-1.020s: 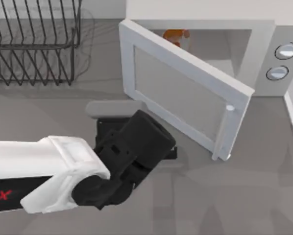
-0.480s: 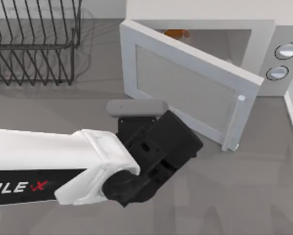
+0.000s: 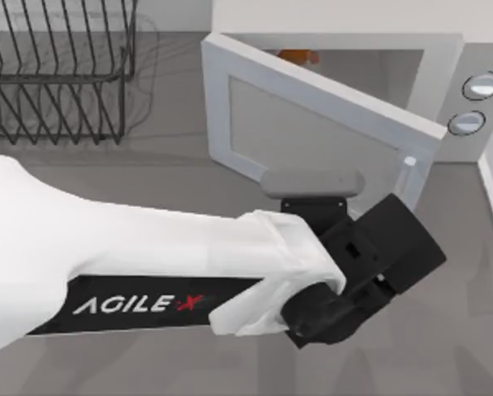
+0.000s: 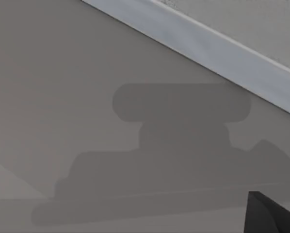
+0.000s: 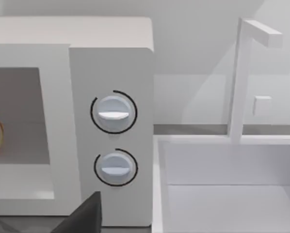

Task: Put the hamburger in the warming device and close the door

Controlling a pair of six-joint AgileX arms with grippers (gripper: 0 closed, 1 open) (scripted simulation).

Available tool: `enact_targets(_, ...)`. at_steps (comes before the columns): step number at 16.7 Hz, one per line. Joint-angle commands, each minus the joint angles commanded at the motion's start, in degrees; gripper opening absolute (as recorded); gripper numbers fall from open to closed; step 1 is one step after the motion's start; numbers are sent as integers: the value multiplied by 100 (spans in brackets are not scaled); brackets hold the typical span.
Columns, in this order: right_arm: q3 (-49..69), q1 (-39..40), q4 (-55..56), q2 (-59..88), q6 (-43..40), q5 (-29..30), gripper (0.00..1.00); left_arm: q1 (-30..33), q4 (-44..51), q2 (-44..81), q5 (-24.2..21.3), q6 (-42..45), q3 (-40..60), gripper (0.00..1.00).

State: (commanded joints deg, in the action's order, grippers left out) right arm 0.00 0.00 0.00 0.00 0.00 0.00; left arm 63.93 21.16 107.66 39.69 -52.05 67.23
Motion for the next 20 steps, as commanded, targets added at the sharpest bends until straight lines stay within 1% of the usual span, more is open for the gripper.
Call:
enact_targets(4, 0, 0, 0, 0, 0, 0, 100, -19, -9, -10, -15, 1, 3, 0)
enact_targets(6, 0, 0, 0, 0, 0, 0, 100, 70, 120, 169, 8, -57, 216, 0)
enact_targets(8, 0, 0, 0, 0, 0, 0, 100, 198, 357, 499, 61, -178, 673, 0)
enact_targets(12, 0, 0, 0, 0, 0, 0, 100, 428, 980, 1306, 179, -488, 2106, 0)
enact_targets(14, 0, 0, 0, 0, 0, 0, 100, 516, 1266, 1649, 211, -613, 2630, 0)
enact_targets(16, 0, 0, 0, 0, 0, 0, 100, 573, 1450, 1867, 229, -690, 2912, 0)
enact_targets(20, 0, 0, 0, 0, 0, 0, 100, 585, 1488, 1910, 232, -705, 2964, 0)
